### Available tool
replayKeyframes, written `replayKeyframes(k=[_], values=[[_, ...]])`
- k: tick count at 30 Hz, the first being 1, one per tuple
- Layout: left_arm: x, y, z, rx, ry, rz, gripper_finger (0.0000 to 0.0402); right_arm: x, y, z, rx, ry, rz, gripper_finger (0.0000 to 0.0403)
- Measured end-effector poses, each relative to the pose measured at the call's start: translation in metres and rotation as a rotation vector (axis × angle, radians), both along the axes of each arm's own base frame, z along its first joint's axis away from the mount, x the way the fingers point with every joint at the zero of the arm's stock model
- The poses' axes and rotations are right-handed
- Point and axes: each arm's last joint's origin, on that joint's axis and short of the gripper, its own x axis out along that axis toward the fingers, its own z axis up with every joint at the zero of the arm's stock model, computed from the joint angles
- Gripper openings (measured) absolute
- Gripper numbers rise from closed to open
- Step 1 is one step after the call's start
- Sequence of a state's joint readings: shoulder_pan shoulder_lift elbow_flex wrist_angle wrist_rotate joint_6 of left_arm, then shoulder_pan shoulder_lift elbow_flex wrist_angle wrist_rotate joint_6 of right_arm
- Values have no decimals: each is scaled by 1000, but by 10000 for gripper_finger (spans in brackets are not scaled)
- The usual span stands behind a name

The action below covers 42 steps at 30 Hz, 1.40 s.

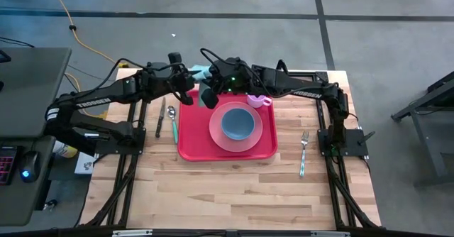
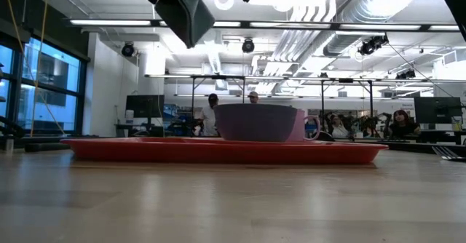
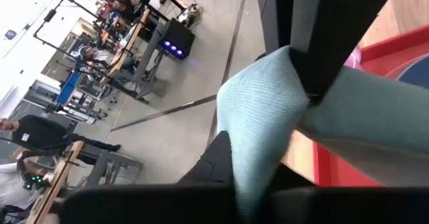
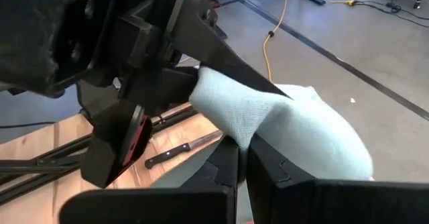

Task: Set up tray
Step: Put the blue towel on the tray

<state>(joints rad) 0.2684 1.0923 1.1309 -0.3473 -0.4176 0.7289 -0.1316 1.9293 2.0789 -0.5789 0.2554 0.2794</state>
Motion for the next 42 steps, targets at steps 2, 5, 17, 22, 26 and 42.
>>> replayKeyframes(k=[2, 5, 17, 22, 26, 42], values=[[-1, -1, 1, -1, 2, -11, 20, 0, 2, 0, 1, 0, 5, 0], [-3, -2, 1, 9, 13, -43, 19, 1, 4, 0, 1, 0, 11, 0], [-17, -5, 5, 8, 26, -31, 16, 1, 5, 0, 29, -7, 56, 0], [-26, -8, 8, 9, 28, -28, 16, 1, 6, 0, 41, -12, 84, 0], [-35, -10, 10, 8, 31, -27, 16, -1, 6, 5, 42, -28, 92, 0], [-49, -12, 11, 14, 68, 38, 16, -21, 15, 46, -15, -204, 367, 46]])
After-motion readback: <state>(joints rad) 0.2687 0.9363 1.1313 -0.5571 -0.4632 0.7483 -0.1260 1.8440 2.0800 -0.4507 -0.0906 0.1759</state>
